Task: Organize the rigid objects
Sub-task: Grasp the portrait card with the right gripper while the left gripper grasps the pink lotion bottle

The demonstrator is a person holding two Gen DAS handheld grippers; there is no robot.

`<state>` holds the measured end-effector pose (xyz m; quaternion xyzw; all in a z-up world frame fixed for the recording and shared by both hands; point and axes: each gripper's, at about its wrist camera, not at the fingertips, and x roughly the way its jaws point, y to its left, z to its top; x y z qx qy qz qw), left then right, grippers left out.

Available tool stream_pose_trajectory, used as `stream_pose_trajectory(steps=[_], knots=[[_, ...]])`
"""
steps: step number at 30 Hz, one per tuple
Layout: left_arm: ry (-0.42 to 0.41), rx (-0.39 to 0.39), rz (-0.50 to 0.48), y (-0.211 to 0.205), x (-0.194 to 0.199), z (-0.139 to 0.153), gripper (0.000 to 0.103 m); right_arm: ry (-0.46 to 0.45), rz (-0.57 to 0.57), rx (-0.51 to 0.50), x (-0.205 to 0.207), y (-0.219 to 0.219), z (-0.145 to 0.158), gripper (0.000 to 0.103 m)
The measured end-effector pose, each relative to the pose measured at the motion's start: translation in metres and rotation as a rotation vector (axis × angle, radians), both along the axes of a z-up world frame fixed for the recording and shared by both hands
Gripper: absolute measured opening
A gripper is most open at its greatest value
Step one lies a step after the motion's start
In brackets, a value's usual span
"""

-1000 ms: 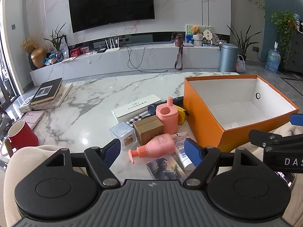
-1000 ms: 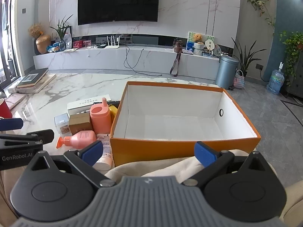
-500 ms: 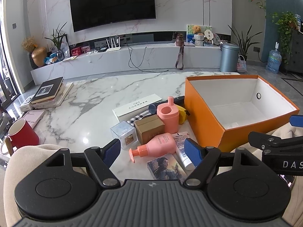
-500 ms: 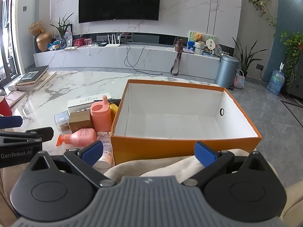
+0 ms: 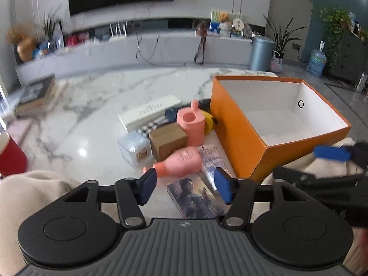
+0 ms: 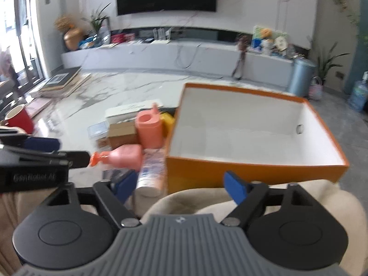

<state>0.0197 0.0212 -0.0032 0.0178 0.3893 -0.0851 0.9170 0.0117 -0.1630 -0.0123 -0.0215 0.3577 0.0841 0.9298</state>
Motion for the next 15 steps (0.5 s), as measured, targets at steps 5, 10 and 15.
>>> stream_pose_trajectory(steps=[5, 10, 15], knots=[[0.110, -0.006, -0.016, 0.011, 0.019, -0.008, 0.034, 0.074, 0.089, 0.060, 0.015, 0.016, -0.010, 0.053], [0.218, -0.044, -0.031, 0.019, 0.035, -0.020, 0.019, 0.184, 0.174, 0.088, 0.032, 0.037, -0.027, 0.045], [0.268, -0.003, -0.077, 0.018, 0.046, -0.027, 0.012, 0.272, 0.231, 0.093, 0.052, 0.057, -0.042, 0.046]])
